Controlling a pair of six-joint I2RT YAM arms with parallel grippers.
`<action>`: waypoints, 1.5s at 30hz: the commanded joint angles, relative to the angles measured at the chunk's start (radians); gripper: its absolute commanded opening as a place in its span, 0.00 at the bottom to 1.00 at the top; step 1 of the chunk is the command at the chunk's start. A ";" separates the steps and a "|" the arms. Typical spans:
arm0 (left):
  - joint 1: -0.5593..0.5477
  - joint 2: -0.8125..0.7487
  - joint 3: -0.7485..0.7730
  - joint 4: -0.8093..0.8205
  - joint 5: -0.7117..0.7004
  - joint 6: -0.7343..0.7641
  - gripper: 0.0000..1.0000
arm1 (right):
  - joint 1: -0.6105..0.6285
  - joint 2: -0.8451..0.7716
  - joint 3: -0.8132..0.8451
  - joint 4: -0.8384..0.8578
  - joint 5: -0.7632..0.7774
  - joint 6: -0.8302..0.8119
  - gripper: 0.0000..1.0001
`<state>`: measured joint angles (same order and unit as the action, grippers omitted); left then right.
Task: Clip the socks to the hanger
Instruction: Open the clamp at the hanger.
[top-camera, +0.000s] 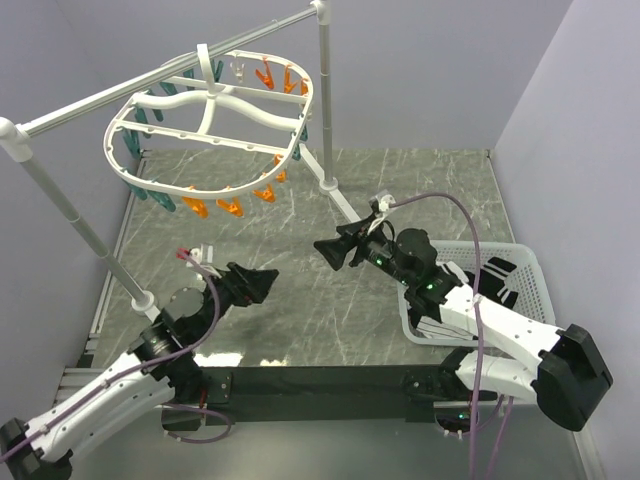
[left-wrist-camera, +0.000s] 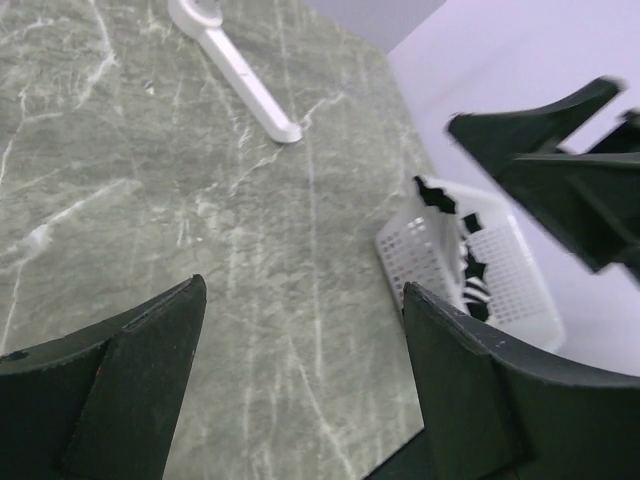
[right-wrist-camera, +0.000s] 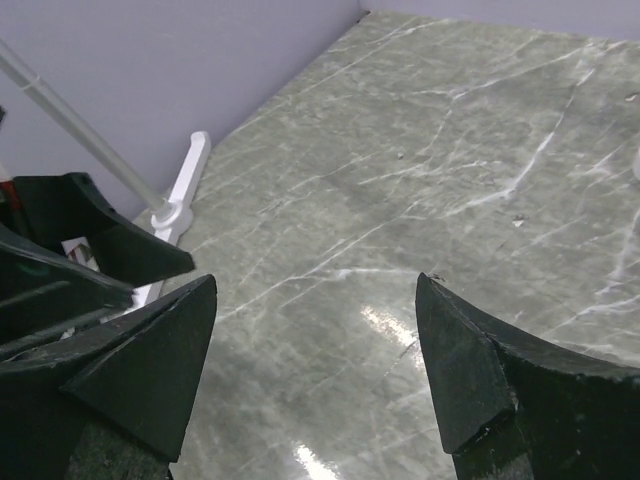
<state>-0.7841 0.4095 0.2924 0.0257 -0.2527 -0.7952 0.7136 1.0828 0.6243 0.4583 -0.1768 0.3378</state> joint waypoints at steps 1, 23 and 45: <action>0.003 -0.080 0.059 -0.130 -0.014 -0.056 0.85 | 0.024 0.006 -0.011 0.137 0.037 0.061 0.86; 0.002 -0.153 0.373 -0.276 0.191 0.189 0.71 | 0.073 -0.173 -0.034 0.042 0.082 -0.049 0.84; 0.003 -0.031 0.634 -0.330 -0.054 0.441 0.70 | 0.221 -0.121 0.138 0.005 0.068 -0.269 0.82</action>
<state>-0.7841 0.3466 0.8799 -0.3485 -0.2481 -0.3866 0.9161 0.9463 0.6857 0.4309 -0.1413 0.1097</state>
